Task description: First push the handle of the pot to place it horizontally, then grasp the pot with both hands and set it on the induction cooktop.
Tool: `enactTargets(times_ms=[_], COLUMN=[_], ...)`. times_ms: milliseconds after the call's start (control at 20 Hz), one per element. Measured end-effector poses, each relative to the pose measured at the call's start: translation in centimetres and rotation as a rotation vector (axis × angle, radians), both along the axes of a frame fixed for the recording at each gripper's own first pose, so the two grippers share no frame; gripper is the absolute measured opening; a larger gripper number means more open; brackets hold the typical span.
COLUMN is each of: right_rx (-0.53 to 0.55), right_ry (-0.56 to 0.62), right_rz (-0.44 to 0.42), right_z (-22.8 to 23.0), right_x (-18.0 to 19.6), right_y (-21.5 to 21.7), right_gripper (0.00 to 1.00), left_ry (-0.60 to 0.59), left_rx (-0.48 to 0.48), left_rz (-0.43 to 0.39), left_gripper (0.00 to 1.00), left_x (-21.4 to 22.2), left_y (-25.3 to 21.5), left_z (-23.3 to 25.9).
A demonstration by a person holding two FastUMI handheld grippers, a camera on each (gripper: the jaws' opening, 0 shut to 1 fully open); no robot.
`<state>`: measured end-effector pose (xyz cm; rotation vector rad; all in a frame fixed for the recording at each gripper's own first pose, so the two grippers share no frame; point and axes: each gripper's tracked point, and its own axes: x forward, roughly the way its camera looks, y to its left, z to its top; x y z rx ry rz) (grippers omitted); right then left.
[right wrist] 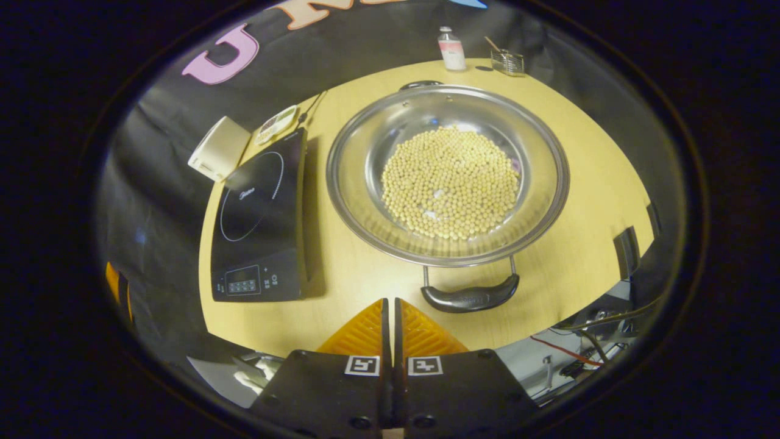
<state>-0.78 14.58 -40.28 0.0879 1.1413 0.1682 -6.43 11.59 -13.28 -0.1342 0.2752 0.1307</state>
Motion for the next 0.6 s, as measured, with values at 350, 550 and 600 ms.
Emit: enactTargets(times_ms=[350,550,600], right_rx=[-0.036,-0.033,-0.037], right_ry=[-0.003,-0.003,-0.004], right_rz=[-0.02,-0.033,-0.026], right_z=[-0.9,-0.9,-1.0], right_x=[0.4,0.5,0.4], right_y=[-0.9,-1.0,-1.1], right_gripper=[0.03,0.02,0.0], left_ry=[0.015,0.008,0.008], left_rx=[0.003,0.007,0.005], left_rz=[0.016,0.004,0.002], left_gripper=[0.95,0.95,0.95], left_x=[-0.2,-0.1,0.0], left_y=[0.7,0.4,0.3], left_z=[-0.6,-0.3,-0.4])
